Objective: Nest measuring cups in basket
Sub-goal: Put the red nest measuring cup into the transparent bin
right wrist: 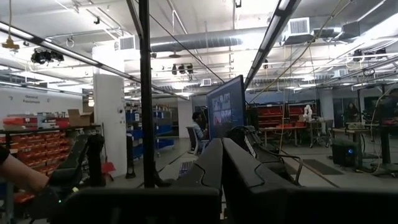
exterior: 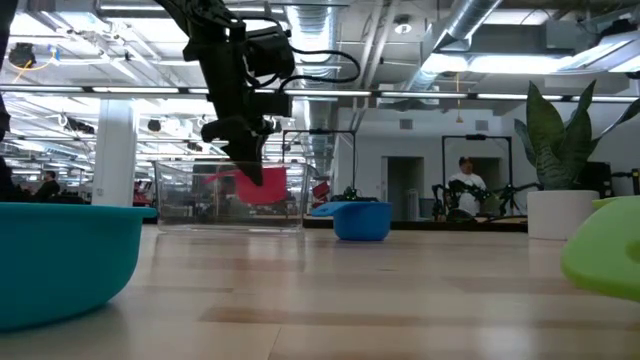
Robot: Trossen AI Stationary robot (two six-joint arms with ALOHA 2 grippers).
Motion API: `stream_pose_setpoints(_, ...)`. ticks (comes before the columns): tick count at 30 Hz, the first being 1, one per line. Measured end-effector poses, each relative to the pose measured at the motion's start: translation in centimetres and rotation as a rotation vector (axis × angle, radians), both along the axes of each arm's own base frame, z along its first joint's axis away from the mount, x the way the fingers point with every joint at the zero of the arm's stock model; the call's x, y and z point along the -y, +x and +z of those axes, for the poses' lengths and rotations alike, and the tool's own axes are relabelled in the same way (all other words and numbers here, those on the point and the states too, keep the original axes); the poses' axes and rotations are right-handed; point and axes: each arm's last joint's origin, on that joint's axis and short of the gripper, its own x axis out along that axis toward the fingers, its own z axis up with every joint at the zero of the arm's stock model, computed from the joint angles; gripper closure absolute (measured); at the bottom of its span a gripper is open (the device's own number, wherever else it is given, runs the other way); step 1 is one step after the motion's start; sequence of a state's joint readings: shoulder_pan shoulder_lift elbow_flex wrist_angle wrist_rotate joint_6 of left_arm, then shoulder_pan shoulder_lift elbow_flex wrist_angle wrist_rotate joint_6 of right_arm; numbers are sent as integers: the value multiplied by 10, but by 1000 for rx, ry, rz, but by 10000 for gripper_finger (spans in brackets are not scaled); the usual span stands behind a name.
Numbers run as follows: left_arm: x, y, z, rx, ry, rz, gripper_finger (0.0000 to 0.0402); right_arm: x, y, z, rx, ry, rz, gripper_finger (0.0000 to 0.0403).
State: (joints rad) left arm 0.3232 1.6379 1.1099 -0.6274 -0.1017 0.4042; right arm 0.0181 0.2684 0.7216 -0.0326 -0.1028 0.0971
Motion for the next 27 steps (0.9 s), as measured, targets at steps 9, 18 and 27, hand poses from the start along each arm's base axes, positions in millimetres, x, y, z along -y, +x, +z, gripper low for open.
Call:
stream_pose_setpoints(9, -7, -4, -1, -2, -25, 70, 401, 0, 0, -1, -7, 0, 0, 375)
stream_pose_setpoints(18, -8, -8, -3, -19, -107, 106, 375, 0, 0, -1, -7, 0, 1, 380)
stream_pose_setpoints(27, -10, -4, -17, -72, -106, 134, 338, 0, 0, -1, -7, -1, 4, 374)
